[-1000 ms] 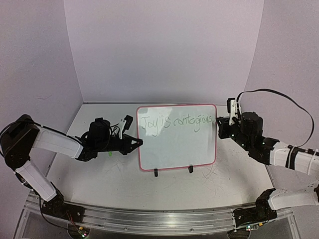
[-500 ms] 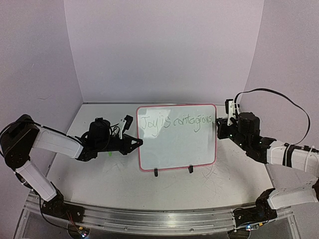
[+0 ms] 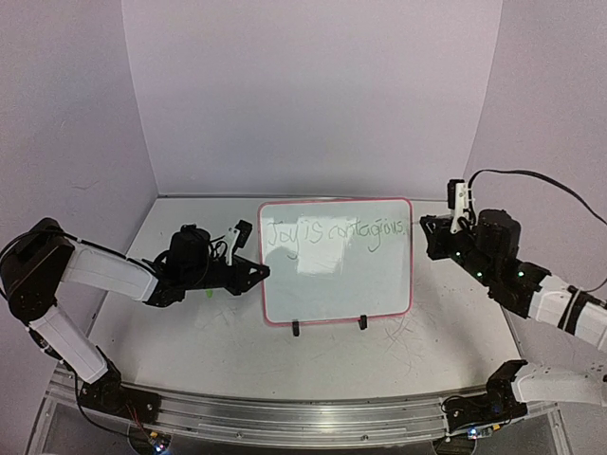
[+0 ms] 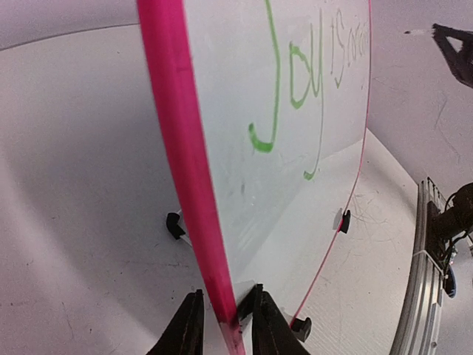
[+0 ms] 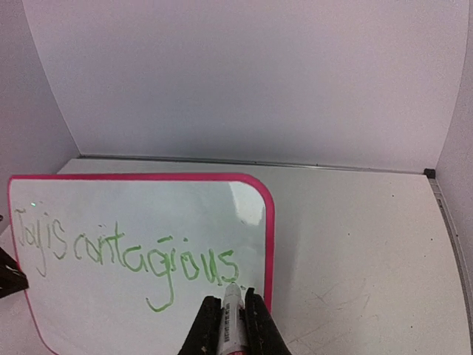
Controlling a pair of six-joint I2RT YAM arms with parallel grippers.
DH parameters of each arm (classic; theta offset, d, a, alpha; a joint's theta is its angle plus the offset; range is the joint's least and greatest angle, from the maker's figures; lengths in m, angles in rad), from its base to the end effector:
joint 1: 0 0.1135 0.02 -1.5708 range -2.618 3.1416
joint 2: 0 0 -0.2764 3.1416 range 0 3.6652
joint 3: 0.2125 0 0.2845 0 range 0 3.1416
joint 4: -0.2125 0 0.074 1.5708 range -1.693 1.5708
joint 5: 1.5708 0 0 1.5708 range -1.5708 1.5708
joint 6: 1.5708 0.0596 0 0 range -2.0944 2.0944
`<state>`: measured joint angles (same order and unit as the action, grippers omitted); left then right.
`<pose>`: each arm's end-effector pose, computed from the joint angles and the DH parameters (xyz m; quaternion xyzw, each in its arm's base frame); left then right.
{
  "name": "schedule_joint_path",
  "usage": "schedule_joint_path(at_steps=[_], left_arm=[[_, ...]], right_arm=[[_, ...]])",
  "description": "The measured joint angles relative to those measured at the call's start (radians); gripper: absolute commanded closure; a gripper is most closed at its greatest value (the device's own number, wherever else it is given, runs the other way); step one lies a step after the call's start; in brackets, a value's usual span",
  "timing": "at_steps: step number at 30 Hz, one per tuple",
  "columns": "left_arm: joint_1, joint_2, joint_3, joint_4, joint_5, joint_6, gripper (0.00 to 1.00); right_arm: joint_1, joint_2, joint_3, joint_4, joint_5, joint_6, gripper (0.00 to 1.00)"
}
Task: Write a sentence on the whiteboard
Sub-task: Write a sentence on the whiteboard, then place the whiteboard at the center of the board, then pick up the pen cap from the center of the board.
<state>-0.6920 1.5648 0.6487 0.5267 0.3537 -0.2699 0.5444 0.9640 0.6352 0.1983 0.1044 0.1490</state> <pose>0.2605 -0.2427 0.1565 0.2671 0.7789 -0.3832 0.4185 0.2403 0.1382 0.2902 -0.1137 0.7428 0.1869 0.6327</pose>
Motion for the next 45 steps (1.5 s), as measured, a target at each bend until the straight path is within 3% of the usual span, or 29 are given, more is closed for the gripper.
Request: schedule_joint_path(at_steps=[4,7,15,20,28,33,39,45], left_arm=[[0.000,-0.019,-0.002,-0.057,-0.044,0.011,0.59],[0.004,-0.076,-0.003,-0.103,-0.085,0.002,0.36],[0.008,-0.335,-0.002,-0.260,-0.231,-0.077,0.29],[0.039,-0.335,0.071,-0.516,-0.379,-0.206,0.36],[0.171,-0.092,0.227,-0.801,-0.432,-0.337,0.41],[0.172,0.066,0.309,-0.862,-0.429,-0.337,0.39],[0.168,0.088,0.309,-0.898,-0.432,-0.338,0.39],[0.163,0.106,0.293,-0.929,-0.437,-0.334,0.50]], right_arm=[[0.000,-0.137,0.002,-0.022,0.008,0.007,1.00],[-0.001,-0.170,0.002,-0.032,0.037,-0.002,1.00],[-0.001,-0.121,0.022,-0.044,0.074,-0.058,1.00],[-0.001,-0.060,0.075,-0.042,0.066,-0.076,1.00],[-0.001,-0.040,0.085,-0.041,0.033,-0.068,1.00],[-0.001,-0.041,0.085,-0.042,0.005,-0.066,1.00],[-0.001,-0.049,0.085,-0.042,-0.027,-0.066,1.00],[-0.001,-0.041,0.085,-0.035,-0.065,-0.066,1.00]])
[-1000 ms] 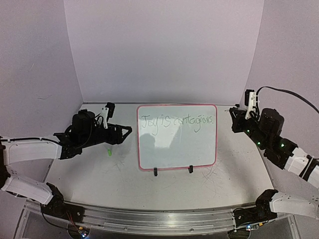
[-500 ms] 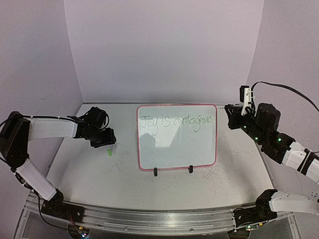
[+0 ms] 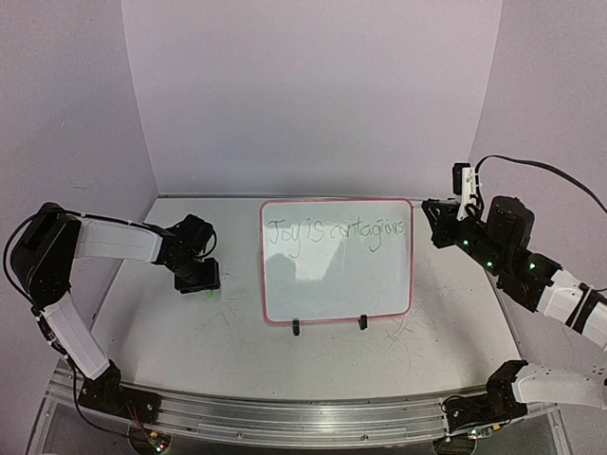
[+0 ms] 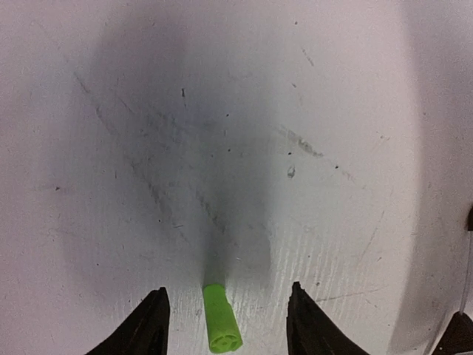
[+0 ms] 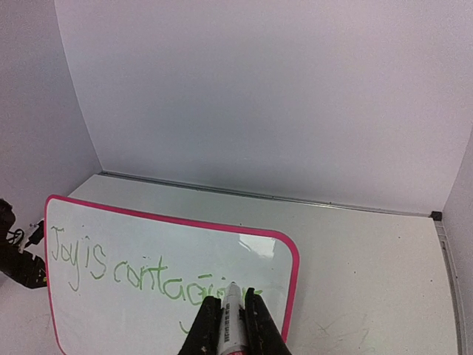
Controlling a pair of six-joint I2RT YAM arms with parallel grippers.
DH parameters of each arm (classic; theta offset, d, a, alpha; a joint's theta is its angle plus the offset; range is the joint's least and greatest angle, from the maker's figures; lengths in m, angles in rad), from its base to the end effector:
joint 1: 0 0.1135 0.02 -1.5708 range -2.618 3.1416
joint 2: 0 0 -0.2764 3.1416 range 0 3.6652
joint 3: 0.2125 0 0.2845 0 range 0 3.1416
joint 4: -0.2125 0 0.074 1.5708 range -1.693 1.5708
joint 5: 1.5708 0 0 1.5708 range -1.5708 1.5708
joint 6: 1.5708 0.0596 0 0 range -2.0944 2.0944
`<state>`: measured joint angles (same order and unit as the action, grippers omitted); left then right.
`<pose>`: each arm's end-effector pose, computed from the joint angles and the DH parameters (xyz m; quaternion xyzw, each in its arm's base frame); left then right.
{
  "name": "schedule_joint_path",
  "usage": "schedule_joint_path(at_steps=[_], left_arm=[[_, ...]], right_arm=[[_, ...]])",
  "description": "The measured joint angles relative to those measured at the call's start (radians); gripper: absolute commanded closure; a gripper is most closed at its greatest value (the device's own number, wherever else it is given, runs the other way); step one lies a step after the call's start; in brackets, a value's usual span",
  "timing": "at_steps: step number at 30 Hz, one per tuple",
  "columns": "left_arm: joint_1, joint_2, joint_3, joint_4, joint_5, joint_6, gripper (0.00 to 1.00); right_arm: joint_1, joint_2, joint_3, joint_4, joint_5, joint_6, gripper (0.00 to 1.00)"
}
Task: Write a sentence on the whiteboard
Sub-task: Pick up the pen cap from the center of the board.
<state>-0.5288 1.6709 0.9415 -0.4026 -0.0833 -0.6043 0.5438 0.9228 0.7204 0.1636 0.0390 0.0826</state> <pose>0.3061 -0.1731 0.1272 -0.0459 0.9741 -0.0824 0.2053 0.2332 0.1383 0.3316 -0.1515 0.7046 0.2002 0.6637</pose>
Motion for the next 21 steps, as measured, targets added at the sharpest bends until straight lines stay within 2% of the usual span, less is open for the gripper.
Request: schedule_joint_path(at_steps=[5,8,13,17,21], left_arm=[[-0.002,0.070,0.010,-0.020,-0.014,0.004,0.58],[-0.004,0.085,0.028,-0.027,-0.029,0.009,0.67],[-0.006,0.094,0.039,-0.043,-0.047,0.023,0.98],[-0.013,0.079,0.041,-0.054,-0.052,0.031,1.00],[-0.016,-0.020,0.079,-0.122,-0.057,0.054,1.00]], right_arm=[[0.000,0.002,0.000,0.003,-0.015,0.000,1.00],[0.000,-0.002,0.000,0.005,-0.020,0.000,1.00],[0.000,-0.010,0.000,0.007,-0.026,0.000,1.00],[0.000,-0.009,0.002,0.004,-0.026,0.000,1.00],[0.000,0.012,0.036,-0.010,-0.029,0.001,1.00]])
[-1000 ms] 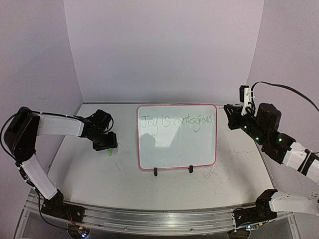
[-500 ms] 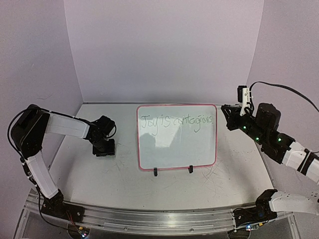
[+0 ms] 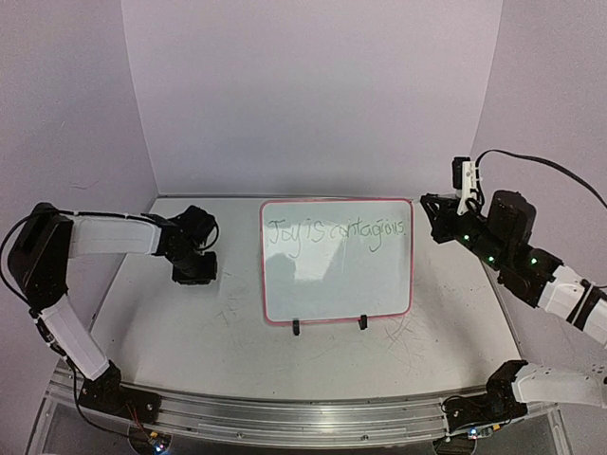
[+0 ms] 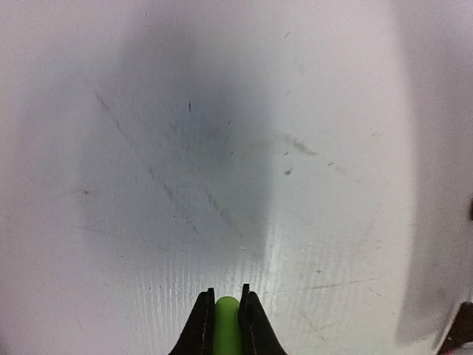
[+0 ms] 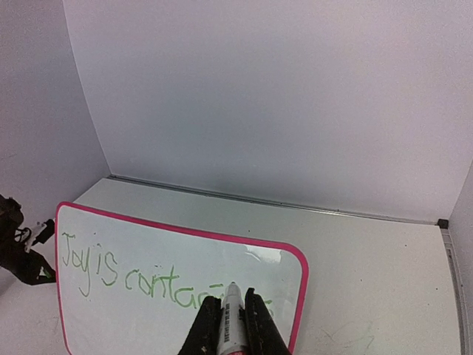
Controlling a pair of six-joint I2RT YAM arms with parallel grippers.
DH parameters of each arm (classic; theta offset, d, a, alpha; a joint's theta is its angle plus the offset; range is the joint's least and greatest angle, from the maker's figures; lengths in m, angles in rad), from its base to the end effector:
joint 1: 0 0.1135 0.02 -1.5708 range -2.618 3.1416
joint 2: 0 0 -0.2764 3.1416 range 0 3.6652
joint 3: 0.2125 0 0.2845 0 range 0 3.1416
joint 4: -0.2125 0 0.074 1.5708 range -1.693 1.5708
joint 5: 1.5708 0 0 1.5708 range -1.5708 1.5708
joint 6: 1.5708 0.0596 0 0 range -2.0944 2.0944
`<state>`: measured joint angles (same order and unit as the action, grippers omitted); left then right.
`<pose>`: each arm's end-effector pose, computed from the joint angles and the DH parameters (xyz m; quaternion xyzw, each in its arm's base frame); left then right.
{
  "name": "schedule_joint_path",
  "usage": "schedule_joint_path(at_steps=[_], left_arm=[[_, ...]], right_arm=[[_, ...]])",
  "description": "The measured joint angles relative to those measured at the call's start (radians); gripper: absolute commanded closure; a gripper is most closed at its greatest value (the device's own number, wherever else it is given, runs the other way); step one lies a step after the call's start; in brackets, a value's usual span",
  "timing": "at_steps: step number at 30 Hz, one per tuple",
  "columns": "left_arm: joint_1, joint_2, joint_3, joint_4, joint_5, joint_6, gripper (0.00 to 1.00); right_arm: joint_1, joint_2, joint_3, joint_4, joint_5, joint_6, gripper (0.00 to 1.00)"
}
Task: Write a sentence on the whiteboard
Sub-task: Pick up the pen cap from the center of the board, then insert the whiteboard marker without the cap into the pen cap.
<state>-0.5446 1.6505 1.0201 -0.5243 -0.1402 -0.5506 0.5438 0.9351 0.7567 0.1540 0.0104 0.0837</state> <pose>0.3086 -0.1772 0.1519 -0.0174 0.9760 -0.0488 0.2116 0.2346 0.1411 0.3423 -0.1596 0.6976 0.2120 0.6655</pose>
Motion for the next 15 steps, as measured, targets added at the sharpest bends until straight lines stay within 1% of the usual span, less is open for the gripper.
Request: schedule_joint_path(at_steps=[3,6,8,10,13,15], left_arm=[[0.001,-0.122,0.102,-0.029,0.031,0.051,1.00],[0.002,-0.253,0.233,0.017,0.132,0.115,1.00],[0.001,-0.345,0.286,0.107,0.247,0.155,1.00],[0.000,-0.420,0.296,0.216,0.374,0.182,1.00],[-0.001,-0.491,0.238,0.440,0.570,0.186,1.00],[-0.013,-0.497,0.188,0.596,0.698,0.181,1.00]], right_arm=[[0.000,0.037,0.048,-0.008,-0.041,0.013,1.00],[0.000,0.077,0.098,0.002,-0.124,0.056,1.00],[0.000,0.100,0.118,0.027,-0.190,0.100,1.00],[0.000,0.124,0.135,0.062,-0.269,0.155,1.00],[0.000,0.183,0.166,0.152,-0.406,0.260,1.00],[0.000,0.228,0.182,0.249,-0.499,0.343,1.00]])
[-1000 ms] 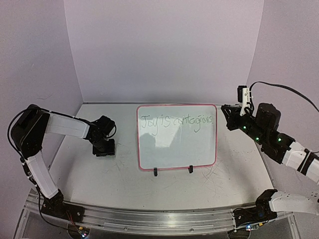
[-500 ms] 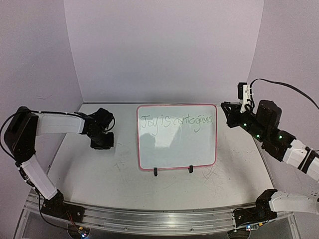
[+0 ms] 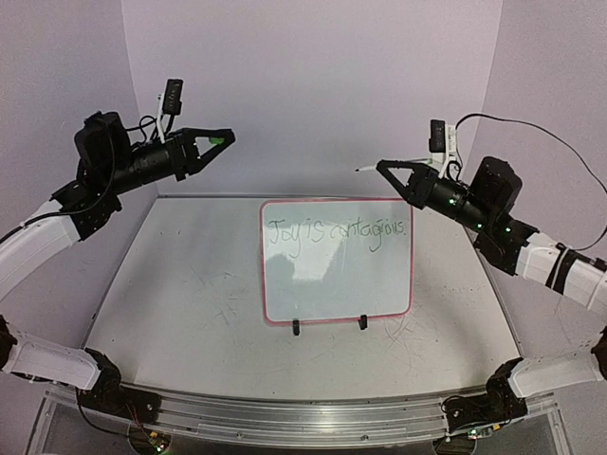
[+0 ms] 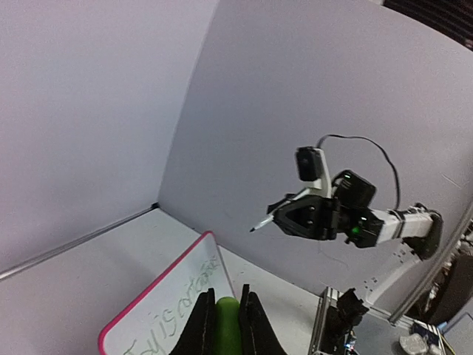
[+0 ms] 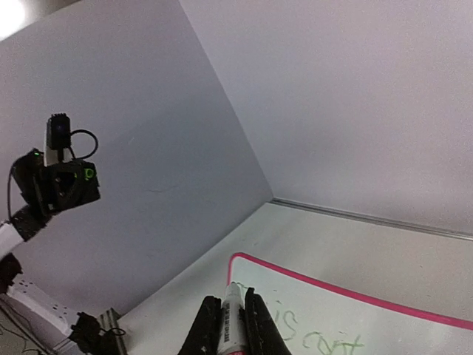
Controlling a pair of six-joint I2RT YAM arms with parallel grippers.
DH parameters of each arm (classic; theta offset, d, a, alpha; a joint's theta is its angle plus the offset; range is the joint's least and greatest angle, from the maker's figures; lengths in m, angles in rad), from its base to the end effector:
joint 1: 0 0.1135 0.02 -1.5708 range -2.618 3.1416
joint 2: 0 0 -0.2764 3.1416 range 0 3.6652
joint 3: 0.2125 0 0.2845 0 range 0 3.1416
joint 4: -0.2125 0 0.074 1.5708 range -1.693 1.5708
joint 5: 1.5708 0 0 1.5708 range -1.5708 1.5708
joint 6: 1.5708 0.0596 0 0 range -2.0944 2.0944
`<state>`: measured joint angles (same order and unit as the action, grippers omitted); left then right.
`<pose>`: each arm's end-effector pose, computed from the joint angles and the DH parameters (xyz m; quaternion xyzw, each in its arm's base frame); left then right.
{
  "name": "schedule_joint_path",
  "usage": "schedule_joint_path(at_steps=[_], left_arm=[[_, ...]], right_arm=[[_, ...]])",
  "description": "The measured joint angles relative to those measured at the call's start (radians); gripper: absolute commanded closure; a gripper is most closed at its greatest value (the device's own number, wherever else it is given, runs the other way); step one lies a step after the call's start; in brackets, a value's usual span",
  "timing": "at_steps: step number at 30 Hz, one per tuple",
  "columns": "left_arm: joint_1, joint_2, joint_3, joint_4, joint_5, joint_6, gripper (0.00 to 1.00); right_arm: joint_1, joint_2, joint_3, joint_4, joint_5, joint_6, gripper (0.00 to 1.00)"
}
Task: Write a sentence on the whiteboard
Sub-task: Insert the whiteboard marker without the cap into the pen cap.
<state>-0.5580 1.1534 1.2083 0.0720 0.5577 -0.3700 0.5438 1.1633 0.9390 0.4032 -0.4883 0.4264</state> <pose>0.2428 -0.1887 0.4571 0.2653 0.6131 -0.4856 0.5638 0.2590 0.1893 0.3864 -0.2217 0.6101 0.4843 0.5865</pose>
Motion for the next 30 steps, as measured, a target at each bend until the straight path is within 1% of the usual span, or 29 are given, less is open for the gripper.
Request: schedule_joint_path(at_steps=[2,4,8,12,16,21,25,30], left_arm=[[-0.027,0.031,-0.024,0.112,0.087,0.006,1.00],[-0.084,0.082,-0.040,0.196,0.156,0.034,1.00],[-0.189,0.143,-0.069,0.271,0.243,0.112,1.00],[-0.211,0.150,-0.091,0.339,0.285,0.177,1.00],[-0.211,0.142,-0.108,0.394,0.302,0.228,1.00],[-0.212,0.120,-0.153,0.430,0.301,0.273,1.00],[-0.212,0.111,-0.192,0.507,0.266,0.262,1.00],[-0.215,0.109,-0.223,0.612,0.216,0.220,1.00]], right_arm=[[0.003,0.044,0.013,0.103,-0.080,0.087,1.00],[0.014,0.105,0.045,0.217,-0.150,0.178,1.00],[0.067,0.207,0.127,0.370,-0.246,0.306,1.00],[0.135,0.272,0.205,0.458,-0.318,0.381,1.00],[0.165,0.279,0.214,0.507,-0.372,0.415,1.00],[0.180,0.279,0.214,0.527,-0.414,0.431,1.00],[0.204,0.280,0.213,0.532,-0.399,0.429,1.00],[0.239,0.306,0.213,0.547,-0.342,0.416,1.00]])
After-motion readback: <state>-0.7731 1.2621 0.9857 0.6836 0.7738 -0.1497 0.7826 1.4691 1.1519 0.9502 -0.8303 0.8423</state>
